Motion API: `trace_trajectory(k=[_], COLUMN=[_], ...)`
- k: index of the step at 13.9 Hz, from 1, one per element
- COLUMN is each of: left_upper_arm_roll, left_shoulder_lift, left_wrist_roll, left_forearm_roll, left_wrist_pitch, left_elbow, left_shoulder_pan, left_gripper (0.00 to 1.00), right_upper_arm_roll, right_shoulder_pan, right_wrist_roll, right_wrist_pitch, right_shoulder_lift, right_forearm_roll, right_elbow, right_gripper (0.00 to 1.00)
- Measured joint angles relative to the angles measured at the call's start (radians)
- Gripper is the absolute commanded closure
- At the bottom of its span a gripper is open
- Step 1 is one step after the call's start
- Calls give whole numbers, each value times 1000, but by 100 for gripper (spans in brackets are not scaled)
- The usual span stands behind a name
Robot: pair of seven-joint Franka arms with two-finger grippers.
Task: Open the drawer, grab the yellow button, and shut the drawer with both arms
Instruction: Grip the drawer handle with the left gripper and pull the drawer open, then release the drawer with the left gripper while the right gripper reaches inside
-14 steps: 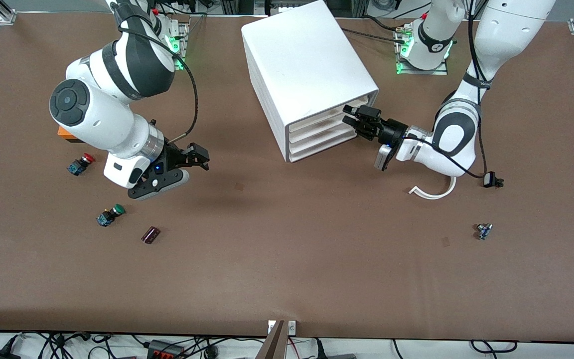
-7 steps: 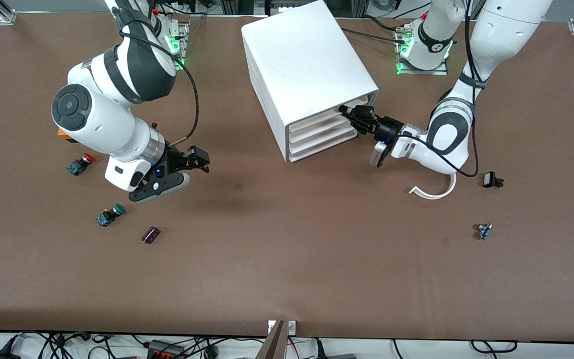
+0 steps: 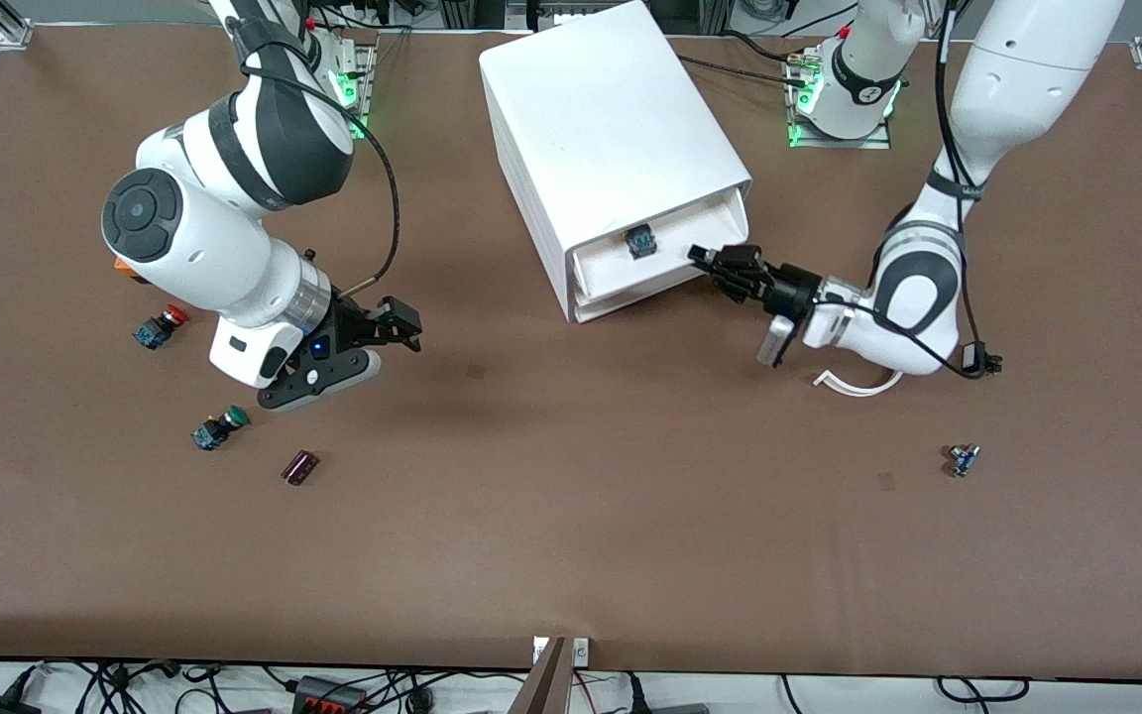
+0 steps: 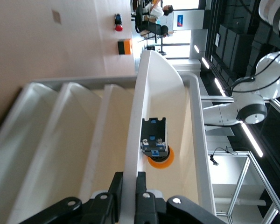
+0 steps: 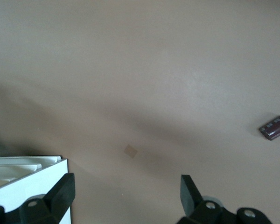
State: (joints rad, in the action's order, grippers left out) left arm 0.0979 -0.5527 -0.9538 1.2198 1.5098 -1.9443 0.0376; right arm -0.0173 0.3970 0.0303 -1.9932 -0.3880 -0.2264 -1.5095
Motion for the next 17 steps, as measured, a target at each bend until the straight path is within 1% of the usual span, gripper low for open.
trace_trajectory(k=[2,3,4,5,9,11,13,15,17], left_upper_arm_roll=[0,0,0,0,-16,-23,-24,-27,-29], left_shoulder_lift=[-46,-64,-78,-86,-90,-70,-17,50,89], left_wrist_roll=[35,51,71,106,159,248,407,561,625], left_forearm_roll=[-31,-48,-62,-72,-119,-176,-289,-428,-570], left_wrist_pitch=[-14,-19,-21,-21,-7,-21,-72,-114,-142], left_elbow=[86,123,155,175,206,237,291,371,440], left_shoulder_pan=[-19,-26,-32,-36,-41,-53,-65,-74,-85], left_gripper=[90,81,54,1,0,0,0,0,0], right_upper_arm_roll=[1,2,3,3,4,5,5,4,4], right_shoulder_pan=[13,21,32,45,85,128,192,248,296], right_wrist_roll=[0,0,0,0,-5,-73,-159,-220,-296], right_wrist_pitch=[-2,-3,-4,-4,-24,-42,-74,-86,-89], right_shoulder_lift=[-26,-38,-49,-60,-103,-119,-129,-136,-153], right_forearm_roll=[0,0,0,0,-20,-25,-17,19,73], right_elbow=[34,51,68,86,167,202,222,242,278], right_gripper=[0,0,0,0,0,0,0,0,0])
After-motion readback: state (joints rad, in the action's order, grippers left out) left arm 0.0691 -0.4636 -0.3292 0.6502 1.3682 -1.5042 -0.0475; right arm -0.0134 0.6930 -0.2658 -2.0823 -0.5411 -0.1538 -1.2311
